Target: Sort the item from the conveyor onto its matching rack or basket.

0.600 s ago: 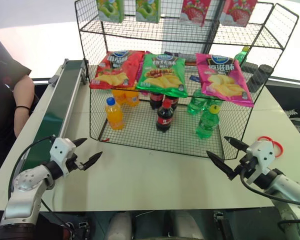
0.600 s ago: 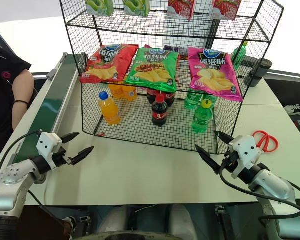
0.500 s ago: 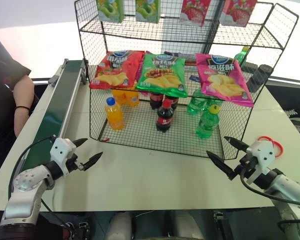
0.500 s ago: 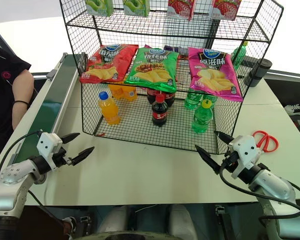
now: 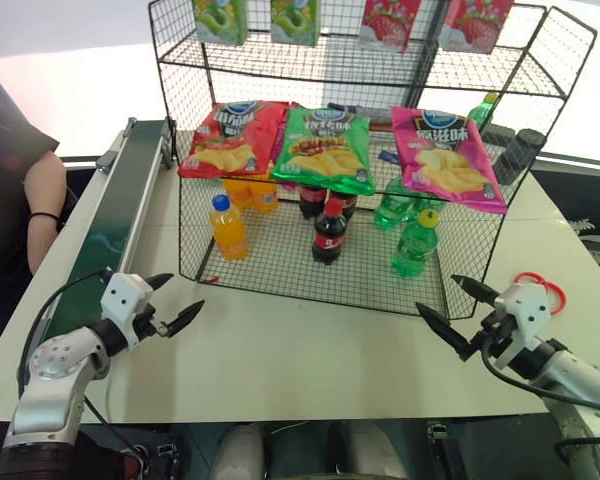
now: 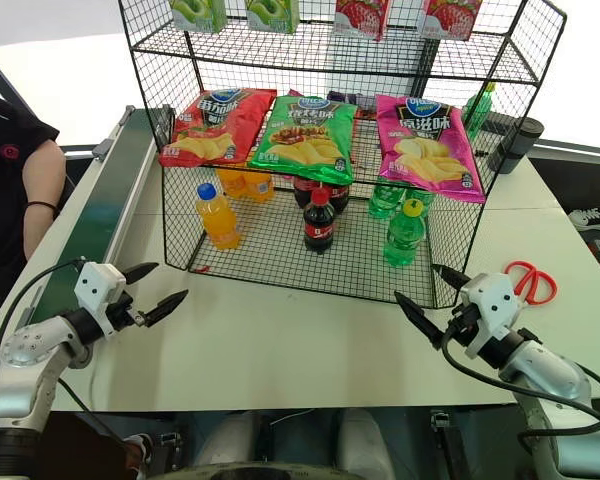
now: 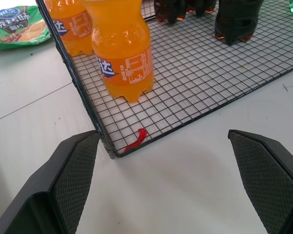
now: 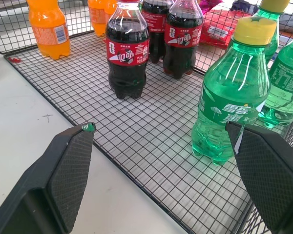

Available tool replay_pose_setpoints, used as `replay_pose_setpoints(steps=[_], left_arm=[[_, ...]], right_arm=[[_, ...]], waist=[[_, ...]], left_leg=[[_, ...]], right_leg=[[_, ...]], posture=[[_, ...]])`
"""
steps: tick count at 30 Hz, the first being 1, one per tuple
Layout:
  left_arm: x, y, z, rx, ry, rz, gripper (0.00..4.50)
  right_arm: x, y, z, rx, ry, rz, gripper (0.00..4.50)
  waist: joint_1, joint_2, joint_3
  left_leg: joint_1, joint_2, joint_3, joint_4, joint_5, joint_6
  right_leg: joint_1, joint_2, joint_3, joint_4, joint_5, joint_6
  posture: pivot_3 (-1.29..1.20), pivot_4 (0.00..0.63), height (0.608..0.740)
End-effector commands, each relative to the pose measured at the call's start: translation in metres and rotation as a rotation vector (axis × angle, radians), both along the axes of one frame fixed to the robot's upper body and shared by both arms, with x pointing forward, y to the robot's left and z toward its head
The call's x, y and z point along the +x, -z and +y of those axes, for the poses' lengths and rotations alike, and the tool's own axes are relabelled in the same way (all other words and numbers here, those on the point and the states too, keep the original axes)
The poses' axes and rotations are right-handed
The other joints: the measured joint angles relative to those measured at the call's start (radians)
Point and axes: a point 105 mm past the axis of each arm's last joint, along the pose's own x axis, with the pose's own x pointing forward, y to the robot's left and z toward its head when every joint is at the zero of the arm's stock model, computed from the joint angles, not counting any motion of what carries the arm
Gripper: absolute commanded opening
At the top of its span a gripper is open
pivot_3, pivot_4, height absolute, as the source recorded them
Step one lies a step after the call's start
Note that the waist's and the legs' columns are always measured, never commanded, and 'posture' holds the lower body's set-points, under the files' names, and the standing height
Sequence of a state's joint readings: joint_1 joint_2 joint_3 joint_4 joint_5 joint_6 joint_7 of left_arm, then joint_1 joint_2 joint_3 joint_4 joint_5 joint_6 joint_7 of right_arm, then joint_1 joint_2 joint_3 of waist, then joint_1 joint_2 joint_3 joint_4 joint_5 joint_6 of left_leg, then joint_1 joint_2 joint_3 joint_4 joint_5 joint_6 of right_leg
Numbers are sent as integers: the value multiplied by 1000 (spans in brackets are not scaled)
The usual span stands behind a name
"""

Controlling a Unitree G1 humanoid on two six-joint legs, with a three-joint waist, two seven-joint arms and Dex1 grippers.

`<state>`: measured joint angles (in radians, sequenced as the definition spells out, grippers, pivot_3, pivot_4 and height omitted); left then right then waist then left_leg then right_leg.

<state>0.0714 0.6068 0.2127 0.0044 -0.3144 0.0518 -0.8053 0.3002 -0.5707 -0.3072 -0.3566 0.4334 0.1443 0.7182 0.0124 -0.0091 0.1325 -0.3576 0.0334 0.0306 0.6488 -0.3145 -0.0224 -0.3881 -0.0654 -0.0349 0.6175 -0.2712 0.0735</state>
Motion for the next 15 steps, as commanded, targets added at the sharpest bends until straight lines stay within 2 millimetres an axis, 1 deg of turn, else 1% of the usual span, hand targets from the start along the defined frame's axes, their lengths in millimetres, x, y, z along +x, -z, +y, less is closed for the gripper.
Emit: replay_pose_setpoints(steps=[1, 15], left_arm=[[2, -7, 0, 4, 3, -29, 4500], [-1, -5, -3, -2, -7, -29, 4500]], right_arm=[[-2, -9, -7, -18, 27, -45, 4440], [0, -8, -7, -21, 25, -35, 4440]], waist=[[0, 0, 0], [0, 0, 0]], left_leg=[[0, 0, 0, 0, 0, 0], [0, 0, 0, 0, 0, 0]], right_leg=[[0, 0, 0, 0, 0, 0], [0, 0, 0, 0, 0, 0]], posture=[[0, 150, 740], [0, 150, 740]])
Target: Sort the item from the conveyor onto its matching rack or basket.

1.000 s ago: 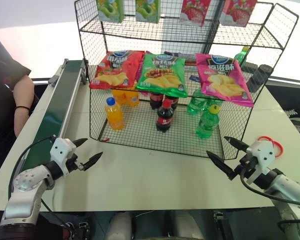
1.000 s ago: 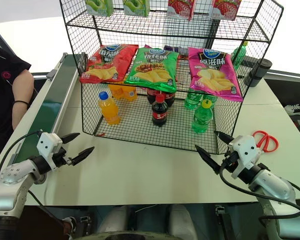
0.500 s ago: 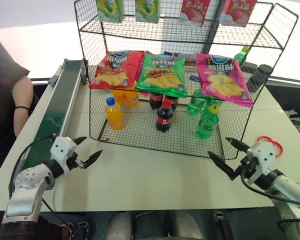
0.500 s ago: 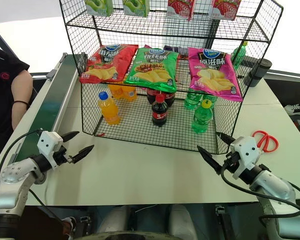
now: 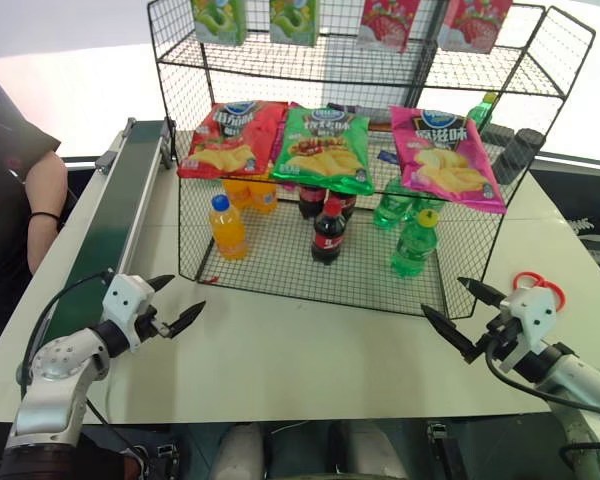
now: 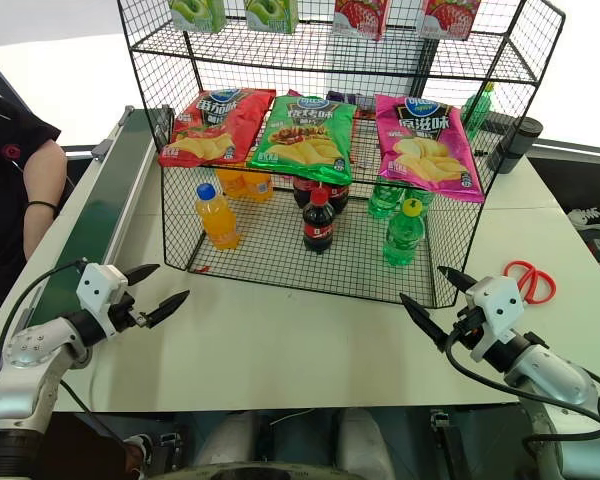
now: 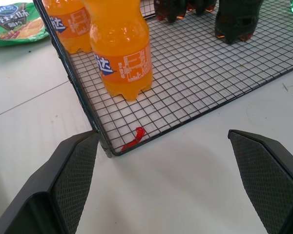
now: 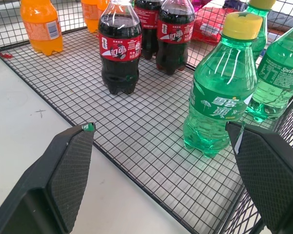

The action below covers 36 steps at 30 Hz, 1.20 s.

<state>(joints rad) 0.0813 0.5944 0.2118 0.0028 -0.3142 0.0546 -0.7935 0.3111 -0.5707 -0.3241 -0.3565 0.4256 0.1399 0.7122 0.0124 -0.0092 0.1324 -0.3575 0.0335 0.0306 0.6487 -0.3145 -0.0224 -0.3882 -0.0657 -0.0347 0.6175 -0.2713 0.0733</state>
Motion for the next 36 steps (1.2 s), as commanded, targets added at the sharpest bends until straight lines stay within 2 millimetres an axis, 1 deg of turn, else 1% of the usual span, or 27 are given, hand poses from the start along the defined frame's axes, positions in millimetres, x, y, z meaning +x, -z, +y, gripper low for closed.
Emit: replay_pose_setpoints(steps=[1, 6, 17, 25, 36], left_arm=[[0, -9, -2, 10, 6, -37, 4500], [1, -9, 0, 13, 0, -37, 4500], [4, -10, -4, 10, 6, -51, 4500], [0, -8, -5, 2, 10, -46, 4500], [4, -12, -10, 1, 29, -58, 4500]], right_arm=[[2, -7, -2, -9, 0, -31, 4440], [4, -6, 0, -10, -3, -30, 4440], [7, -5, 1, -6, -4, -37, 4440], [6, -5, 6, -8, -10, -39, 4440], [8, -6, 7, -6, -1, -45, 4440]], waist=[[0, 0, 0], [0, 0, 0], [0, 0, 0], [0, 0, 0], [0, 0, 0]], left_leg=[[0, 0, 0, 0, 0, 0], [0, 0, 0, 0, 0, 0], [0, 0, 0, 0, 0, 0], [0, 0, 0, 0, 0, 0], [0, 0, 0, 0, 0, 0]], right_leg=[[0, 0, 0, 0, 0, 0], [0, 0, 0, 0, 0, 0], [0, 0, 0, 0, 0, 0], [0, 0, 0, 0, 0, 0], [0, 0, 0, 0, 0, 0]], posture=[[0, 150, 740], [0, 150, 740], [0, 150, 740], [0, 150, 740], [0, 150, 740]])
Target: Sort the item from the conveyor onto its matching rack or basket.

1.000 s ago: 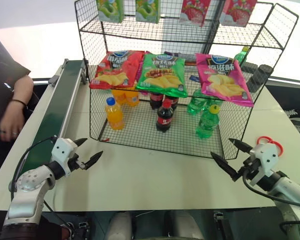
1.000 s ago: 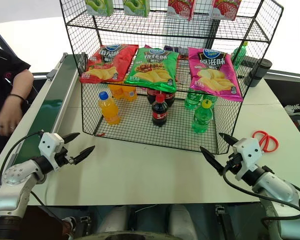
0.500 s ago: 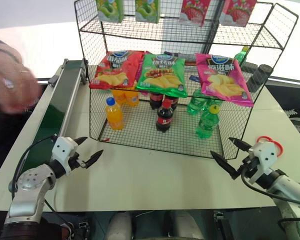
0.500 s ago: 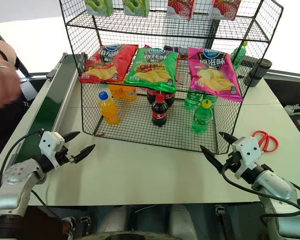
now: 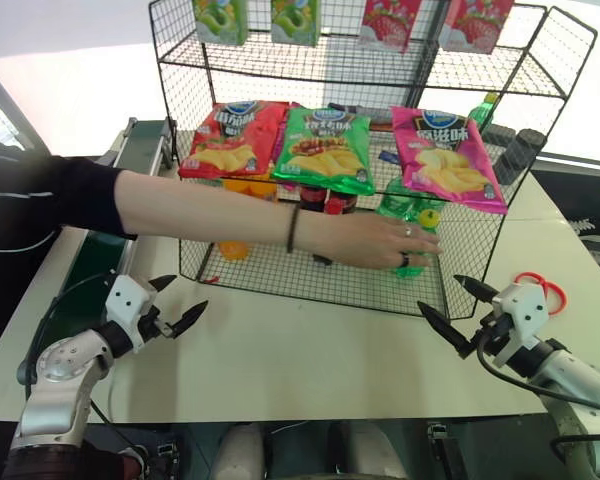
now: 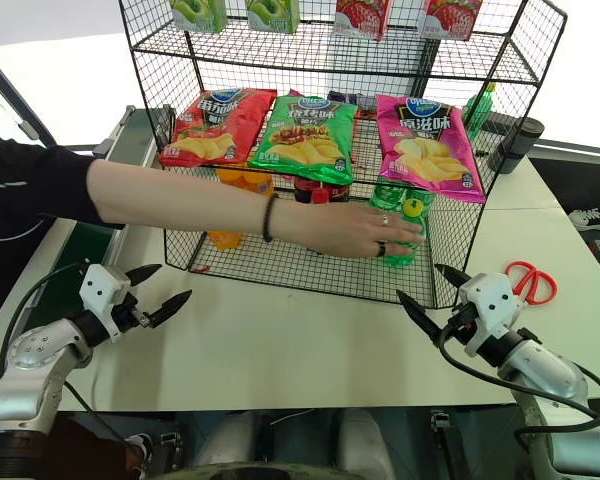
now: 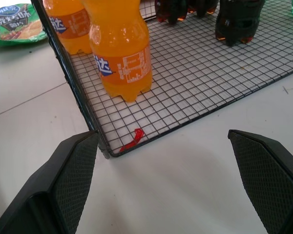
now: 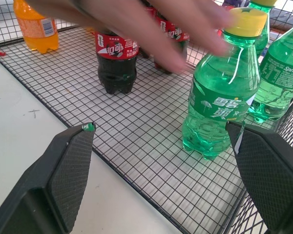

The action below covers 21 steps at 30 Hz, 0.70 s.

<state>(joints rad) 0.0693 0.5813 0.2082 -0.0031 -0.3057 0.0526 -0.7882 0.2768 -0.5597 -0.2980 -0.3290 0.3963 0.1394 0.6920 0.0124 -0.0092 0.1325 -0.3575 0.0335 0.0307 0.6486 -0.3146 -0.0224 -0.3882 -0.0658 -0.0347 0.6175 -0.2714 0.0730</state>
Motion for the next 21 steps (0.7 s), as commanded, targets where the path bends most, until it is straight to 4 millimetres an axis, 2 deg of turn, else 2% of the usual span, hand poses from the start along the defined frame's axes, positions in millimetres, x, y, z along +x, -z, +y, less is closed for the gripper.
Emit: replay_pose_setpoints(steps=[1, 21], left_arm=[[2, -9, -6, 4, 26, -43, 4500], [3, -11, -5, 5, 24, -48, 4500]], right_arm=[[1, -10, 6, -2, -15, -45, 4440], [3, -5, 7, 8, -16, -48, 4440]], waist=[[0, 0, 0], [0, 0, 0]], left_leg=[[0, 0, 0, 0, 0, 0], [0, 0, 0, 0, 0, 0]], right_leg=[[0, 0, 0, 0, 0, 0], [0, 0, 0, 0, 0, 0]], posture=[[0, 150, 740], [0, 150, 740]])
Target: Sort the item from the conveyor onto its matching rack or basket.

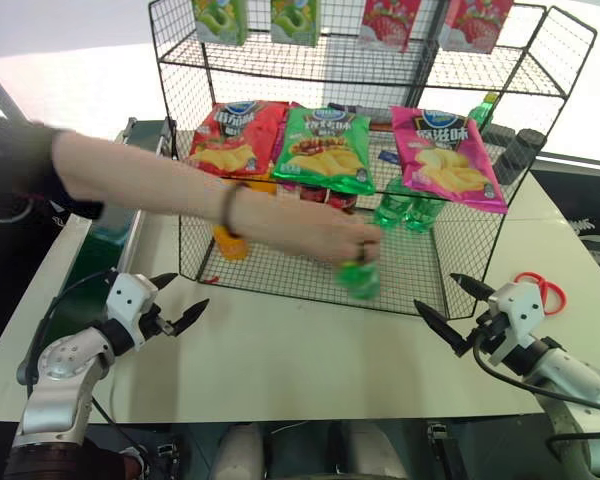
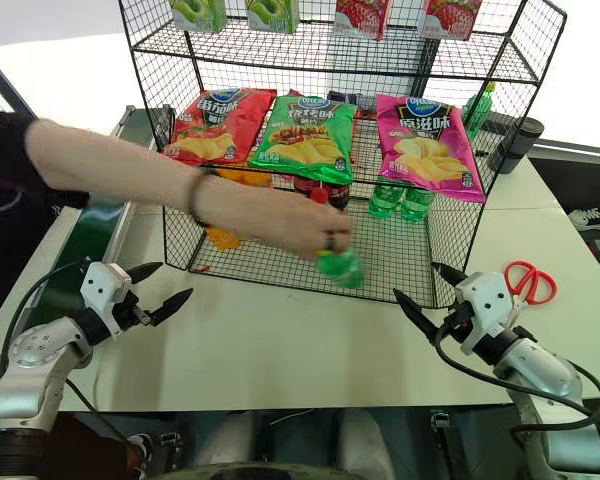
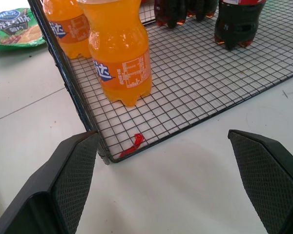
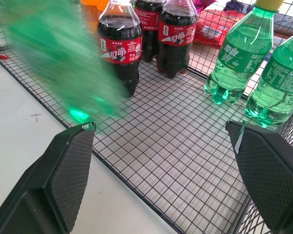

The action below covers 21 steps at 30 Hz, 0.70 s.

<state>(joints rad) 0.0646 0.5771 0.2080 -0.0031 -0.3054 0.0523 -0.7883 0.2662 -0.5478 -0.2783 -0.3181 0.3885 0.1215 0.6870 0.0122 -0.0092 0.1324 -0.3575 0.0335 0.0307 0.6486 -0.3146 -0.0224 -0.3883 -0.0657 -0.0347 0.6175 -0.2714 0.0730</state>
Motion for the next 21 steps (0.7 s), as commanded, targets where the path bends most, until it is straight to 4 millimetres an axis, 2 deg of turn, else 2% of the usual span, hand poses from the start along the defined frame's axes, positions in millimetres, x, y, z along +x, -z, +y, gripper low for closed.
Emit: replay_pose_setpoints(steps=[1, 16, 21], left_arm=[[2, -10, -4, 9, 22, -43, 4500], [0, -11, -2, -11, -3, -47, 4500], [2, -19, -1, -33, -33, -79, 4500]], right_arm=[[1, -6, 3, 0, -9, -39, 4440], [5, -9, 6, -2, -24, -45, 4440], [8, -11, 7, -3, -37, -46, 4440]], waist=[[0, 0, 0], [0, 0, 0], [0, 0, 0]], left_leg=[[0, 0, 0, 0, 0, 0], [0, 0, 0, 0, 0, 0], [0, 0, 0, 0, 0, 0]], right_leg=[[0, 0, 0, 0, 0, 0], [0, 0, 0, 0, 0, 0], [0, 0, 0, 0, 0, 0]], posture=[[0, 150, 740], [0, 150, 740], [0, 150, 740]])
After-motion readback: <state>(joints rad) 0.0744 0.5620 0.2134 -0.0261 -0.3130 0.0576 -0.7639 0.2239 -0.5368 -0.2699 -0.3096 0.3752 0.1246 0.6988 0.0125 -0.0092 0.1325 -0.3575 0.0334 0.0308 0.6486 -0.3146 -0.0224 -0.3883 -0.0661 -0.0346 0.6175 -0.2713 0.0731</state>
